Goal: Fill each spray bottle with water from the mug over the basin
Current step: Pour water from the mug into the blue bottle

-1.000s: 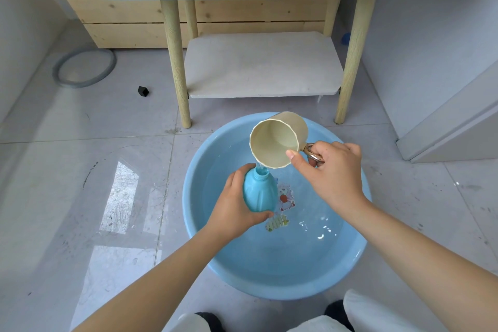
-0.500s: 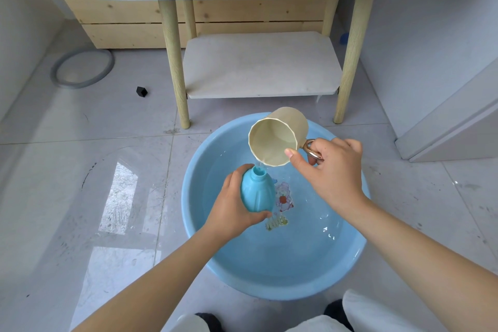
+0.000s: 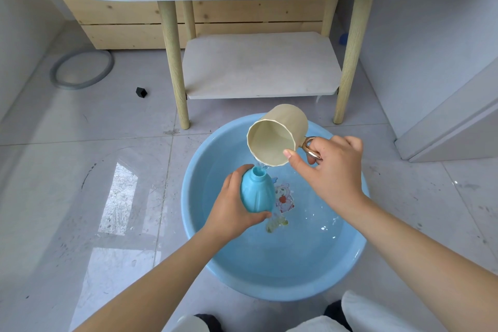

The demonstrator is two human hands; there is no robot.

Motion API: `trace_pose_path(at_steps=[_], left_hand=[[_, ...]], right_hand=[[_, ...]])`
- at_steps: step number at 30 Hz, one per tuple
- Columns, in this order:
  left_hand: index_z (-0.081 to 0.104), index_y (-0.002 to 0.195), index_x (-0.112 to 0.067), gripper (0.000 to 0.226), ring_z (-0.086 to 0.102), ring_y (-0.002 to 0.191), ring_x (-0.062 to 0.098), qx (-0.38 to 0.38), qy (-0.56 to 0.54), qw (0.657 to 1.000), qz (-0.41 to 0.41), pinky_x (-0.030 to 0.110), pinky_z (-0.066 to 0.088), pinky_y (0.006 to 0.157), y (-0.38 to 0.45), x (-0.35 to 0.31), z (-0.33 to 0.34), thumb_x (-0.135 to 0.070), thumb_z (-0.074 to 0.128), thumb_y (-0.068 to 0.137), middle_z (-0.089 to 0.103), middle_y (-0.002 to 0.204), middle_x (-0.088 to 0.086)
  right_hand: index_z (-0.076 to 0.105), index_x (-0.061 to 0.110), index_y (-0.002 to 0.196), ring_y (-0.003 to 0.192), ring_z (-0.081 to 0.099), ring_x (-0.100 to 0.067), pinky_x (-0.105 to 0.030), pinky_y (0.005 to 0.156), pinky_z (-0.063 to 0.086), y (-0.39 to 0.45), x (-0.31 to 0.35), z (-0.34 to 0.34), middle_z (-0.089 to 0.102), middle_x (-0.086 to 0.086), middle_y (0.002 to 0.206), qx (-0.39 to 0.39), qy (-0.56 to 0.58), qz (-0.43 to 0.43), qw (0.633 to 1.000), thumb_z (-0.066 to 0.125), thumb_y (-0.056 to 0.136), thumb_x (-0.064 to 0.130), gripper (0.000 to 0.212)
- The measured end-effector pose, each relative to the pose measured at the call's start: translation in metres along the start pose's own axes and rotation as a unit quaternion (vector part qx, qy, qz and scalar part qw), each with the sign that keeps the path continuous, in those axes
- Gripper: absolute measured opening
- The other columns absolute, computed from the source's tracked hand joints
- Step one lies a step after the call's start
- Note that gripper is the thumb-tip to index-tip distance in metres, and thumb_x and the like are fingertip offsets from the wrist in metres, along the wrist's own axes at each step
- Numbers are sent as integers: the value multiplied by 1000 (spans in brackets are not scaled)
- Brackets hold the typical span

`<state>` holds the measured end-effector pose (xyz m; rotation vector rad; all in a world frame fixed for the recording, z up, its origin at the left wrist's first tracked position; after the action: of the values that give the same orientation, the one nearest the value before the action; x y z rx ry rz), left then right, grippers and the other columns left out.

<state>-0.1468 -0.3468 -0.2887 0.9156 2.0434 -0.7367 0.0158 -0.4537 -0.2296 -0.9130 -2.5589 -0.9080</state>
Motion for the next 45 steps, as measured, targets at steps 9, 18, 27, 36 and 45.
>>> trace_pose_path(at_steps=[9,18,27,36,45], left_hand=[[23,113,-59,91,37,102,-20,4,3,1000,4,-4,33,73,-1,2,1,-28,88,59,35,122,-21],[24,113,-58,89,38,100,-7,1,0,1000,6,-1,34,73,-1,1,0,-28,88,60,36,122,-20],[23,113,-58,90,35,98,-10,2,7,1000,8,-4,32,72,-2,2,-1,-29,88,59,35,121,-22],[23,120,-53,93,37,100,-8,2,4,1000,0,-3,34,73,-2,3,0,-29,89,59,36,122,-20],[22,117,-55,92,38,100,-7,-1,5,1000,-3,-3,33,73,-2,3,0,-29,89,59,37,122,-20]], right_hand=[[33,20,54,53,39,-18,-29,73,23,1,3,-1,23,14,46,-7,-6,-12,1000,54,77,59,49],[32,21,56,53,40,-18,-29,73,23,1,5,-3,31,13,49,-20,-9,-37,999,55,76,57,48],[32,21,58,56,37,-15,-28,75,22,0,5,-1,36,11,50,-19,-22,-55,998,54,77,57,47],[32,21,60,57,41,-18,-27,77,21,-1,4,0,40,10,49,-29,-31,-75,996,56,78,58,48],[31,22,60,58,35,-16,-28,78,21,0,6,-1,35,11,51,-45,-35,-101,993,57,78,57,47]])
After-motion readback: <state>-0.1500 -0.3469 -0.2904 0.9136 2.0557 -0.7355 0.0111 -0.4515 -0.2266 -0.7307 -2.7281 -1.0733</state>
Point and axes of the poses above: each hand's wrist, its own y-axis towards the middle knuckle, its own z-axis out of the palm, x = y × z, the point moved 2 cm from there along y, towards the middle knuckle
